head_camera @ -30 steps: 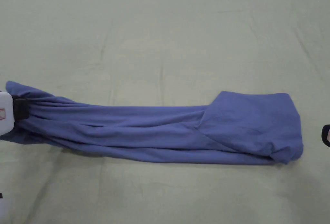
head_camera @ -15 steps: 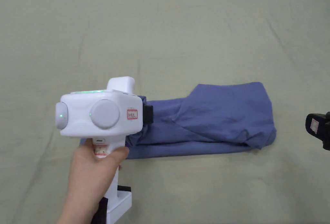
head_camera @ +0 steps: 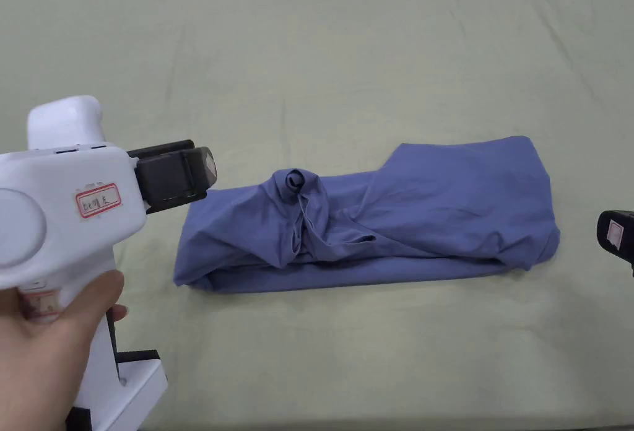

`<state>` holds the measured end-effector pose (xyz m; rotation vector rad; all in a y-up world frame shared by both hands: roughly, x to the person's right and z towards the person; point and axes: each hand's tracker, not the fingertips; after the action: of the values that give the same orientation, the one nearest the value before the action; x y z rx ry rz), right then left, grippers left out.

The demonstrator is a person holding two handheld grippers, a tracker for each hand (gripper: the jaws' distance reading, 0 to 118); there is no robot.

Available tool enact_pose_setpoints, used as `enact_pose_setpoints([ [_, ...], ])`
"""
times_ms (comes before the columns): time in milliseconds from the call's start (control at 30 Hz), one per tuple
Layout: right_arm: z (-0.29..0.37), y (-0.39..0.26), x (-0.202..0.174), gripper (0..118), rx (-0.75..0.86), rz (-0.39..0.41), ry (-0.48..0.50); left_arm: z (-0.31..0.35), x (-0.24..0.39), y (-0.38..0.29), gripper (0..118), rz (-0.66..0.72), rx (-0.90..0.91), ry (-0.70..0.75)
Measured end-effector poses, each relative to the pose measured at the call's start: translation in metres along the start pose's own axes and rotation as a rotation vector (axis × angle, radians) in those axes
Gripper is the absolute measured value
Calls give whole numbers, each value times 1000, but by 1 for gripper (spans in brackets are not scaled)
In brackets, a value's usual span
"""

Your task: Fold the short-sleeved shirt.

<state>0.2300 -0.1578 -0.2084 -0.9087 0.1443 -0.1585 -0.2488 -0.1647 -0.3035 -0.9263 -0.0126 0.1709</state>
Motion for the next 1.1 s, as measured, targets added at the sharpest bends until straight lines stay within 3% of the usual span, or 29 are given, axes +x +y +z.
enact_pose_setpoints([
  [33,-1,0,-1,2,-4,3,-1,-15,2,-3,0,-35,-49,-46],
  [200,-2,0,0,2,-19,2,-23,-86,63,-28,0,-212,-227,-119],
  [300,-3,-1,3,2,-33,-3,-42,-106,107,-42,0,-377,-218,-40],
  [500,-5,-1,2,2,-46,-4,-49,-83,165,-59,0,-551,-128,-21],
  [700,6,5,-6,2,-20,12,-32,-42,170,-48,0,-489,-86,-148],
  [800,11,7,-9,2,-7,26,-34,8,145,-33,0,-462,25,-119],
  [933,18,7,-11,2,4,31,-33,51,73,-13,0,-309,98,1],
  [1033,18,6,-14,2,3,38,-33,36,25,-5,0,-248,60,106],
  [1100,17,5,-16,2,-5,42,-29,8,2,-9,7,-152,-10,40],
])
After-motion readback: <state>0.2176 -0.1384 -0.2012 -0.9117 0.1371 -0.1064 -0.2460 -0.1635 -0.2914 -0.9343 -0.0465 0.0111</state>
